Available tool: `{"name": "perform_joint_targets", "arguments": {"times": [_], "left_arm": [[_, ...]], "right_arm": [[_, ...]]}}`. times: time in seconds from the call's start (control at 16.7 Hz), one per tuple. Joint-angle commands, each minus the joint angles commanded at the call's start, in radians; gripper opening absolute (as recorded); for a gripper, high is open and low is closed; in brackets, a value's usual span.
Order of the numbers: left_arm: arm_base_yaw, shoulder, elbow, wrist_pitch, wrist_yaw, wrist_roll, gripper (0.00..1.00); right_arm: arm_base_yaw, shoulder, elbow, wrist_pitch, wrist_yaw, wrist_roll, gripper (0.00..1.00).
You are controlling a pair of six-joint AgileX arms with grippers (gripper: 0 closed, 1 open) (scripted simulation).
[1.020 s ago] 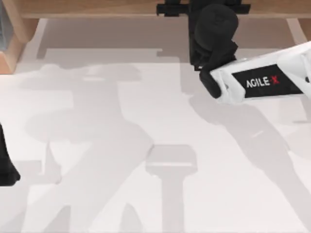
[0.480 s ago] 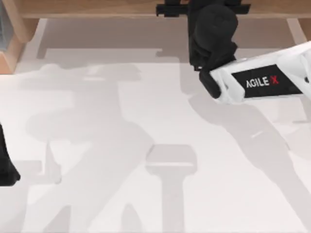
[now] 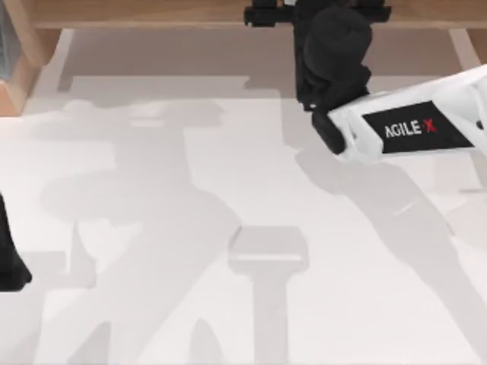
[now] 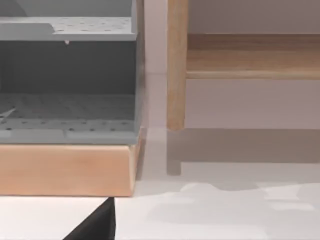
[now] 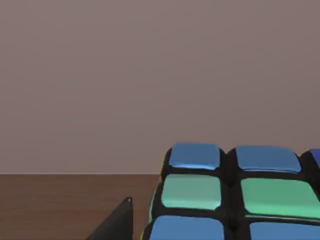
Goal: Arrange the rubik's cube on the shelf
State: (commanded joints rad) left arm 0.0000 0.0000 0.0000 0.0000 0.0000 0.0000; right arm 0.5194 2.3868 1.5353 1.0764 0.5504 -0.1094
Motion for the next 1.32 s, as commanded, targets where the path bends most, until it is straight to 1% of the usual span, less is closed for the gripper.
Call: {"name": "perform_joint_targets", "arguments": {"times": [0.48,0.6,0.72,0.9,1.08,1.2,1.32], "left_arm": [[0.000,0.000,0.000,0.000,0.000,0.000,1.00],[0.000,0.000,0.000,0.000,0.000,0.000,1.00],[0.000,0.000,0.000,0.000,0.000,0.000,1.00],[0.000,0.000,0.000,0.000,0.000,0.000,1.00],[0.000,0.000,0.000,0.000,0.000,0.000,1.00],[0.000,0.000,0.000,0.000,0.000,0.000,1.00],[0.000,0.000,0.000,0.000,0.000,0.000,1.00]], "right_arm": [[-0.002,0.000,-0.001,0.000,0.000,0.000,1.00],[0.005,-0.013,-0.029,0.012,-0.024,-0.029,1.00],[0.020,-0.042,-0.097,0.039,-0.082,-0.098,1.00],[0.035,-0.115,-0.270,0.098,-0.232,-0.274,1.00],[0.017,-0.206,-0.524,0.173,-0.448,-0.530,1.00],[-0.024,-0.262,-0.718,0.230,-0.602,-0.728,1.00],[-0.098,-0.311,-0.886,0.289,-0.744,-0.905,1.00]]}}
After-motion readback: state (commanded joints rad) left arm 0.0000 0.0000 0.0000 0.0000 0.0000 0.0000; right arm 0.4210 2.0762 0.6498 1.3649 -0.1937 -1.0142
